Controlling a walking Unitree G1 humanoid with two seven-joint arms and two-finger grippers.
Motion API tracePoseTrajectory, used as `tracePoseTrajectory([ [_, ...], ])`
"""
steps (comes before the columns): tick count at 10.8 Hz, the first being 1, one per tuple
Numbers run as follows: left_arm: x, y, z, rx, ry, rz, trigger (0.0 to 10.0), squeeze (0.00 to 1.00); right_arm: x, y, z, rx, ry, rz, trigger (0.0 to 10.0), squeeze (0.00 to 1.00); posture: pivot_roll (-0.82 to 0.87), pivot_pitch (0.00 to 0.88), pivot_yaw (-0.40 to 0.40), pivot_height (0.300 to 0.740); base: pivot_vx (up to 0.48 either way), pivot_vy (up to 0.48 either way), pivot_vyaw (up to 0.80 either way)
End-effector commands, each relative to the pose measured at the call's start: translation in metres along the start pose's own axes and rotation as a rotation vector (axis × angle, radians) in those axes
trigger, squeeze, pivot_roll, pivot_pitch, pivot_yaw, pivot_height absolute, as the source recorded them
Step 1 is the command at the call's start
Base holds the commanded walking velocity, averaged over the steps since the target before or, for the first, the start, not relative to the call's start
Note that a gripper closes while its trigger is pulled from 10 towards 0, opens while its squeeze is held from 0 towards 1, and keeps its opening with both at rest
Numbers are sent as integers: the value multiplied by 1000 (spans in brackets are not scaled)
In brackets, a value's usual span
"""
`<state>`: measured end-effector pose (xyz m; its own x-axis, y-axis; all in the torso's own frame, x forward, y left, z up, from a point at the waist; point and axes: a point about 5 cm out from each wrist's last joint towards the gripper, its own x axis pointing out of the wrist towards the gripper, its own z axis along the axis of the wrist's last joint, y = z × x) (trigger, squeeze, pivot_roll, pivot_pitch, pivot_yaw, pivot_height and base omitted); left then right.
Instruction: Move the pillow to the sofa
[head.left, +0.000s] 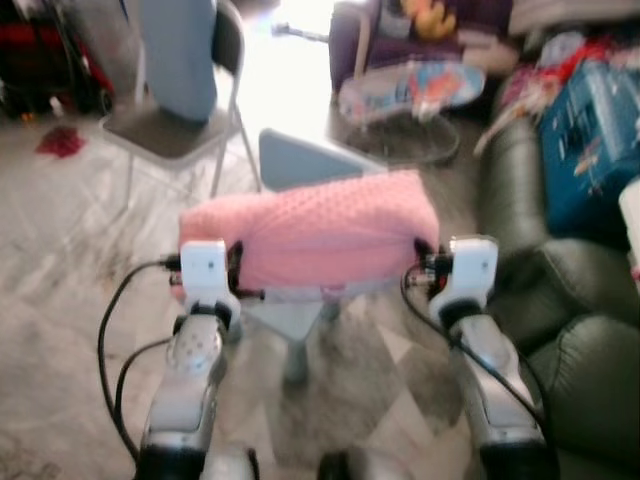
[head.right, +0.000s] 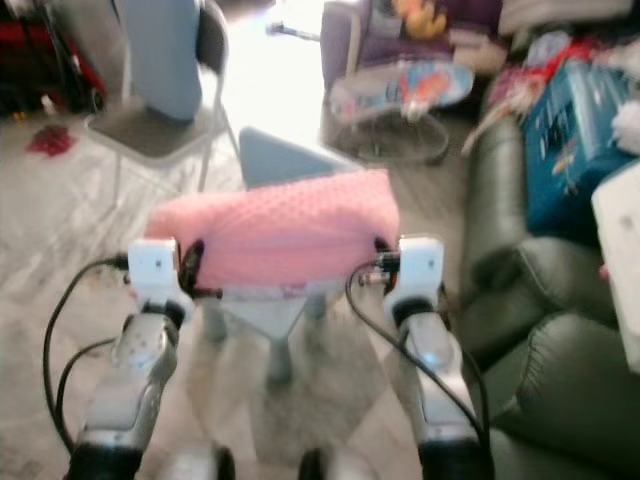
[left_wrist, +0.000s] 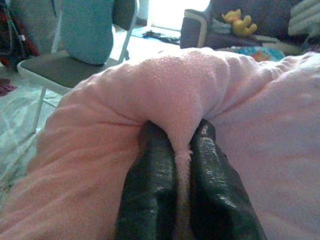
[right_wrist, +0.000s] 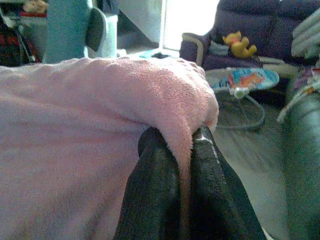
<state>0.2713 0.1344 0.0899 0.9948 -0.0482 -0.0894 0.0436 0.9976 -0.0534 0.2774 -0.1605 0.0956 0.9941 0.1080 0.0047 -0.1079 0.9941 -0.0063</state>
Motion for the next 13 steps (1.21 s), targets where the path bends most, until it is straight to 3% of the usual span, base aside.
tracePoseTrajectory([
  [1,1,4,5,-7,-14,13,10000,0,4,-1,7,-1,-28,-12,10000,0,-35,68,-56,740,0,480,0],
  [11,2,3,7,-9,-20,-15,10000,0,6,3,5,-3,-15,-4,10000,0,-33,76,-60,740,0,480,-784],
  [13,1,0,9,2,-42,-37,10000,0,6,4,4,-1,-11,-3,10000,0,-30,76,-60,740,0,0,-800],
])
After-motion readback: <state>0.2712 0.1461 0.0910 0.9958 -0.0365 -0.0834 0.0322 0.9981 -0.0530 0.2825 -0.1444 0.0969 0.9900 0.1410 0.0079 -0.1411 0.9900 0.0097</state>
